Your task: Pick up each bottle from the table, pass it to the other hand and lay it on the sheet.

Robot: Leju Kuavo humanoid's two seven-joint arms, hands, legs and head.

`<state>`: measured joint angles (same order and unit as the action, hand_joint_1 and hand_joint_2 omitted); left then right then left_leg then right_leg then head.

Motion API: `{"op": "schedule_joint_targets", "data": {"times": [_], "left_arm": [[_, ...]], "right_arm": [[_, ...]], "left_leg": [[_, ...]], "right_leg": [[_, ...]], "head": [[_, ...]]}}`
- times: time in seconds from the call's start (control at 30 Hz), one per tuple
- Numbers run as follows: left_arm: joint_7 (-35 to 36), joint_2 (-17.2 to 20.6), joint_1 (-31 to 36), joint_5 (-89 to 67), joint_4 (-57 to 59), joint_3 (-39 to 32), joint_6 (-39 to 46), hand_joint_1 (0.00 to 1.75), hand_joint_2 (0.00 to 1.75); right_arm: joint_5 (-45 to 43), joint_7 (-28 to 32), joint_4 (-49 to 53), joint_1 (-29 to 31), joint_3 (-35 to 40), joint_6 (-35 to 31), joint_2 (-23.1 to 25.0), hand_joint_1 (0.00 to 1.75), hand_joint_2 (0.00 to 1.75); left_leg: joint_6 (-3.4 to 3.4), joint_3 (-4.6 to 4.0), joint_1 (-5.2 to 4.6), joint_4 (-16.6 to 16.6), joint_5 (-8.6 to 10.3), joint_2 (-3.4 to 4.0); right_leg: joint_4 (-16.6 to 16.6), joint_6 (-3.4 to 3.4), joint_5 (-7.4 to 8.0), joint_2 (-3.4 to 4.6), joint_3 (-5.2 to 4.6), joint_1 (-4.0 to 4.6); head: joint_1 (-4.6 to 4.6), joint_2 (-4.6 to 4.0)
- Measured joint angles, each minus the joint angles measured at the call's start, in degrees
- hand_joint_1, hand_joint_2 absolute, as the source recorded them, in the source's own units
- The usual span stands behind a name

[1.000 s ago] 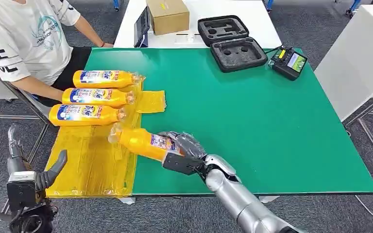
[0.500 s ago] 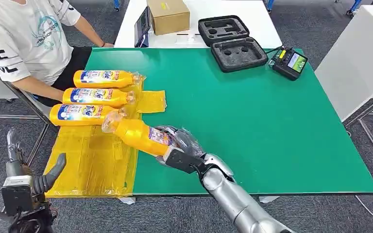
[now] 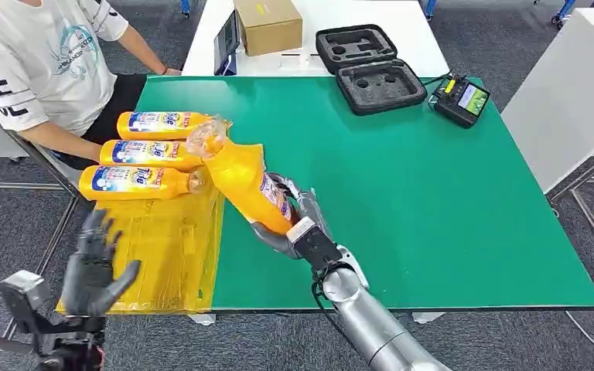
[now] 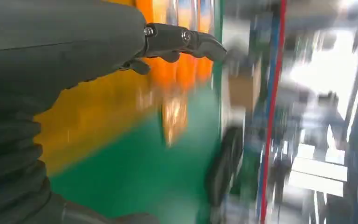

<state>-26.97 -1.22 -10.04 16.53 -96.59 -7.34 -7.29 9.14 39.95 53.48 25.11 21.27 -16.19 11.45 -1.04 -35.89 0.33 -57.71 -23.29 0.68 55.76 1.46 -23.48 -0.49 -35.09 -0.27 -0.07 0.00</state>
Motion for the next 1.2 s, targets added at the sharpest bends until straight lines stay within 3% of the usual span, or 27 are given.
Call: {"op": "schedule_joint_targets", "data": {"times": [0.17,0.43,0.97,1.2], "left_arm": [[3.56,0.11,1.50,1.48,0.31,6.43,-6.46,0.00,1.75],[4.87,1.40,3.53,4.85,2.08,12.70,-8.67,0.00,1.75],[4.46,2.62,4.00,5.42,2.99,14.42,-8.35,0.00,1.75],[3.01,2.86,6.87,2.99,5.27,14.46,-3.03,0.00,1.75]], "right_arm": [[-1.51,0.02,-0.04,-1.55,2.42,1.48,1.20,1.75,1.75],[-2.53,0.02,-0.88,-3.76,7.13,2.36,2.60,1.75,1.75],[-2.60,0.02,-3.01,-3.79,9.90,4.08,3.17,1.75,1.75],[-2.05,0.02,-6.49,-3.72,13.38,5.57,4.33,1.75,1.75]], "left_leg": [[0.00,0.00,0.01,0.00,0.00,-0.01],[0.03,-0.02,0.04,0.00,-0.02,-0.01],[0.02,-0.03,0.03,0.00,-0.01,0.00],[0.03,-0.03,0.06,0.00,-0.01,0.00]], "right_leg": [[0.00,0.00,0.00,0.00,0.00,0.01],[0.01,-0.02,-0.01,0.01,-0.05,0.03],[0.01,-0.01,-0.01,0.00,-0.03,0.02],[0.01,-0.01,-0.01,0.01,-0.04,0.03]], "head": [[-0.02,0.00],[-0.02,0.00],[0.00,0.00],[-0.02,0.00]]}}
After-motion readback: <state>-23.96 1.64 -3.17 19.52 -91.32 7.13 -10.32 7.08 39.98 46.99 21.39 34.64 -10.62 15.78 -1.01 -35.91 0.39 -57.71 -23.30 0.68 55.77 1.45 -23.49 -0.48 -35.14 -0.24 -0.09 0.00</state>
